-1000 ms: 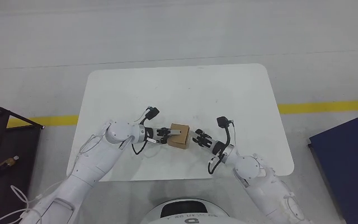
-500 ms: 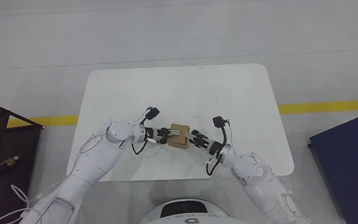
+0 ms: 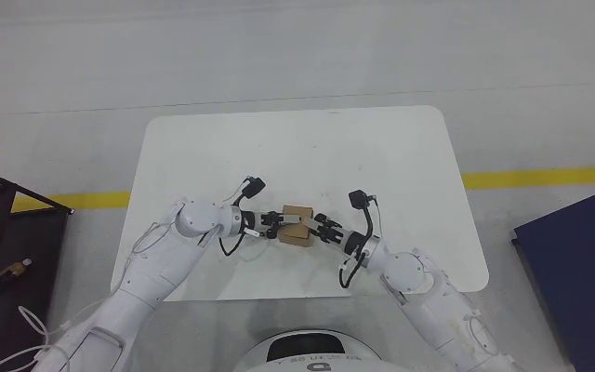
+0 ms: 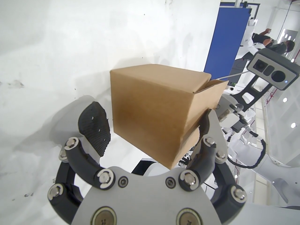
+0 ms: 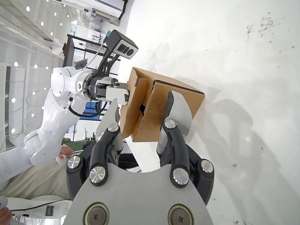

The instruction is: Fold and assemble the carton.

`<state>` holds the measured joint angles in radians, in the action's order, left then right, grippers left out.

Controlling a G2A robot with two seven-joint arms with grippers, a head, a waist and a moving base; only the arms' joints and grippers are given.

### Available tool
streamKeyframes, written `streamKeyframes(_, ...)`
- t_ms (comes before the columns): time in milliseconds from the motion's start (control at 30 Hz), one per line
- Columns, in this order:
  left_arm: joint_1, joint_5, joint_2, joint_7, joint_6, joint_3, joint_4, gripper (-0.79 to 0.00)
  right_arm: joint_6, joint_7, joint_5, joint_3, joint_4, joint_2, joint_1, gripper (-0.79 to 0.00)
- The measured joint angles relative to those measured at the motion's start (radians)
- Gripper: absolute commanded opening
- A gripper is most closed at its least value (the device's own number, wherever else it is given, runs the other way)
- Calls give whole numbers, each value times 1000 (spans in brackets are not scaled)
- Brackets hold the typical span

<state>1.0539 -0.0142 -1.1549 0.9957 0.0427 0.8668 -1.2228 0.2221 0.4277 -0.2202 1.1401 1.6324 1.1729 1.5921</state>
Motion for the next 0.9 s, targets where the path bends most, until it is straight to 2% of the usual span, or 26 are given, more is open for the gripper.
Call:
streamKeyframes(200,-1,-3,1,5,3,4,-3,0,-1,3,2,-2,1,0,-5,-348)
streamKeyframes(233,-1,-3,1,5,3,4,-4,0,-2,3,2,-2,2,0,-6,-314)
streamKeyframes(267,-1,-4,1,5,3,4,-4,0,-3,3,2,-3,3,0,-6,-314)
streamKeyframes(500,-4,-2,0,8,2,5,0,0,-11,6,5,-5,2,0,-12,-394)
streamKeyframes(667,-6,1,-1,8,0,2,5,0,-16,8,8,-8,-5,0,-17,-360)
streamKeyframes(900,-9,-4,-2,5,4,5,4,0,3,-16,16,11,8,-3,-2,-397)
